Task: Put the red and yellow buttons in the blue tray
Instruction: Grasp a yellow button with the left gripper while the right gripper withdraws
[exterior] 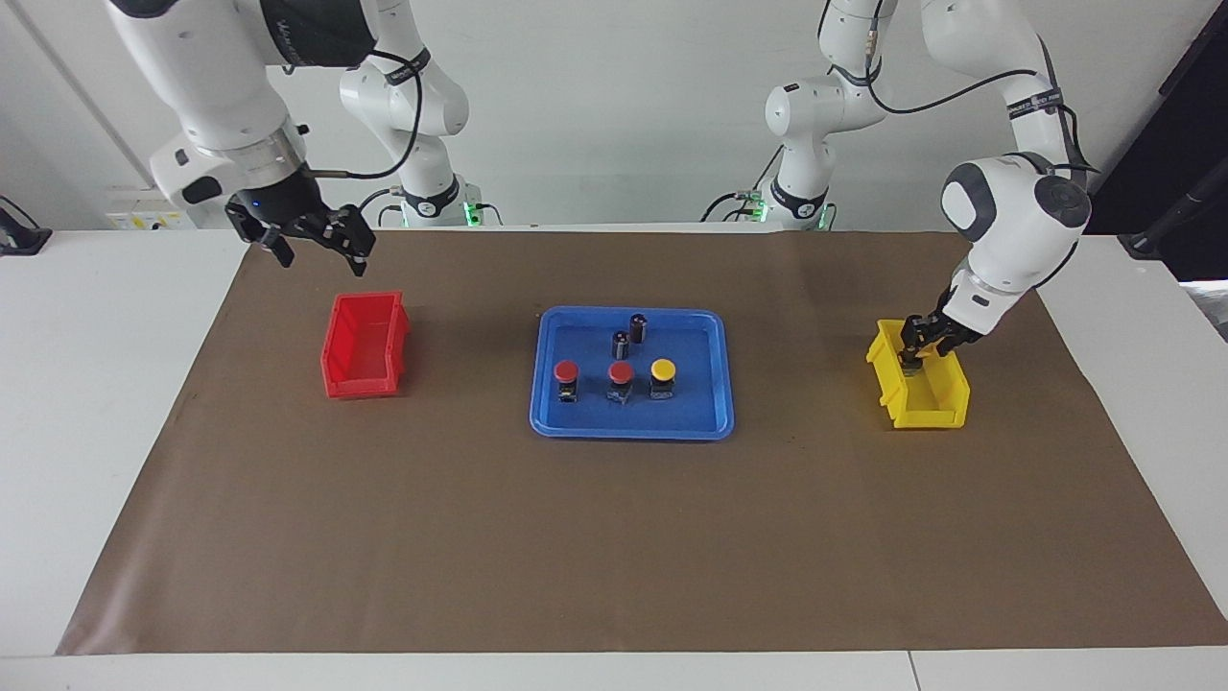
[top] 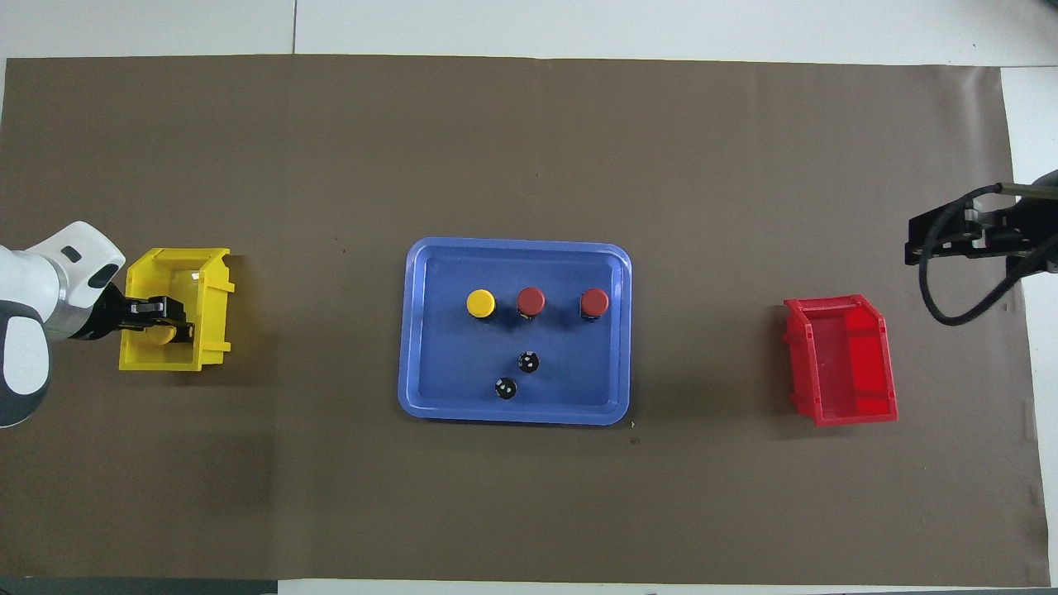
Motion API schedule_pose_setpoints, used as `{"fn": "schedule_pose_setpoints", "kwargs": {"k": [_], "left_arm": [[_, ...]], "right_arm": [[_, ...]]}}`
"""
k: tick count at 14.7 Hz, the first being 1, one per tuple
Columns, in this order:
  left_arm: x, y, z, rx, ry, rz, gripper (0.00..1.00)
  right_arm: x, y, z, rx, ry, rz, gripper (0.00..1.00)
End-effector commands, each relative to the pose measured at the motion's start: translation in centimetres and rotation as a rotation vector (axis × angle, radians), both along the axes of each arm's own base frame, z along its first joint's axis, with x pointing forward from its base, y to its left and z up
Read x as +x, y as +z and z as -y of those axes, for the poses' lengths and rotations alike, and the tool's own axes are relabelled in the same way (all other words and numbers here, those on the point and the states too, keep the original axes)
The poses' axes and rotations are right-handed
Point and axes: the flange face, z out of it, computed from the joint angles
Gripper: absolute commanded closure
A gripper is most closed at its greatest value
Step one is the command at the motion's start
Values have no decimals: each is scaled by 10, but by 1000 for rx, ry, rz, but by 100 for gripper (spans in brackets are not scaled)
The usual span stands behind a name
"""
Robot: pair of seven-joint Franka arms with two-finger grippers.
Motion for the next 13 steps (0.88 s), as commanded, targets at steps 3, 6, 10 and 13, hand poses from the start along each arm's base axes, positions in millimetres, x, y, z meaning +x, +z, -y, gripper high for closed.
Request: {"fn": "schedule_pose_setpoints", "kwargs": {"k": [3, 6, 10, 13], "left_arm": [[-12, 3, -4, 5, -1, 8, 71], [-8, 4, -5, 5, 1, 15, 99], [23, 51, 13, 7, -38, 62, 99], [48, 124, 16, 8, -51, 88, 99]], "right_arm": [[-16, 14, 58, 36, 2, -14, 0], [-32, 6, 74, 49, -32, -35, 0], [-30, -3, 70, 44, -23, -40, 0], [-30, -8, 70, 37, -22, -43, 0]]}}
